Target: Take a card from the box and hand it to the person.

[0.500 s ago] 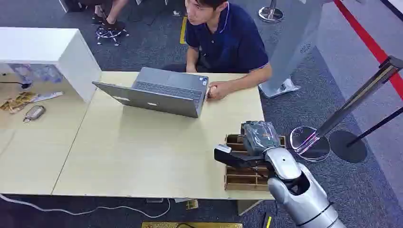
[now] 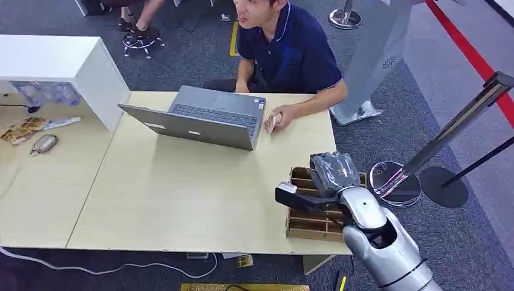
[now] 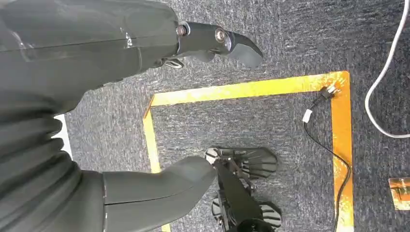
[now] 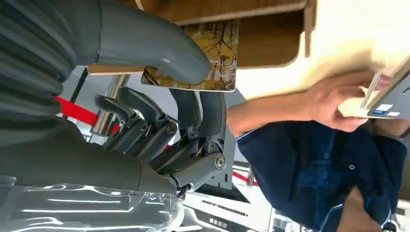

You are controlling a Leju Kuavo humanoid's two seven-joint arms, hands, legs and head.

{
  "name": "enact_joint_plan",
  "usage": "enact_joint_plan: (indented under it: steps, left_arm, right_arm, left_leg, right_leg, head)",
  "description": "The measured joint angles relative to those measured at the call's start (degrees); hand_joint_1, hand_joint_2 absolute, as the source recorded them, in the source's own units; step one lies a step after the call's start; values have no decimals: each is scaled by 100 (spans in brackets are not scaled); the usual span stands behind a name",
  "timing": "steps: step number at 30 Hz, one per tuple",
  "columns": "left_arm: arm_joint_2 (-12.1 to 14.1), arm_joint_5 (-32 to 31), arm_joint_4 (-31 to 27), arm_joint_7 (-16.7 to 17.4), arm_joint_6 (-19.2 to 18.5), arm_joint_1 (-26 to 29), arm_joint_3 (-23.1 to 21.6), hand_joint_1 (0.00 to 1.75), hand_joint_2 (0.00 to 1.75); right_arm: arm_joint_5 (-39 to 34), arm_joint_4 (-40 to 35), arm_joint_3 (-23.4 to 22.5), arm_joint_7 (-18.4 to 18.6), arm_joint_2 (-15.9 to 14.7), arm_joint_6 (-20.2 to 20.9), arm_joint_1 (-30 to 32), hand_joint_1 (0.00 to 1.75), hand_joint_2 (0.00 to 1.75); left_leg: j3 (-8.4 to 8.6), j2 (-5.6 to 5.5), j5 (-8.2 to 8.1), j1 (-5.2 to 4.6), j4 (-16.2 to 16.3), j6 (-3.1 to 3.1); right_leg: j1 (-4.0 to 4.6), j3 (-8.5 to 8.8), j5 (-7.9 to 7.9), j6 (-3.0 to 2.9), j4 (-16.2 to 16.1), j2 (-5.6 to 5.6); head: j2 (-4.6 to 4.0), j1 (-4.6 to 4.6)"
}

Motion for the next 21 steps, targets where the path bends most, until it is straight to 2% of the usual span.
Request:
enact_joint_plan:
  steps: [6,15,21]
  left_arm:
    - [-2,2,0,57,44,1,37,0,175]
    - [-4,11,0,98,68,6,138,0,175]
    - [-4,-83,0,90,-39,3,140,0,175]
  right_arm:
    - [-11,-557,-135,24,-94,63,16,175,175]
    - [-378,-2000,-444,48,-247,343,-169,175,175]
    - [-577,-2238,-503,-22,-310,330,-435,175,175]
  left_leg:
    - [-1,0,0,0,1,0]
    - [0,1,0,0,0,0]
    - [-1,3,0,0,0,0]
  right_leg:
    - [0,-1,0,0,0,0]
    - [0,-1,0,0,0,1]
    - [0,0,0,0,0,1]
  head:
    - [0,-2]
    - [0,0]
    - [0,2]
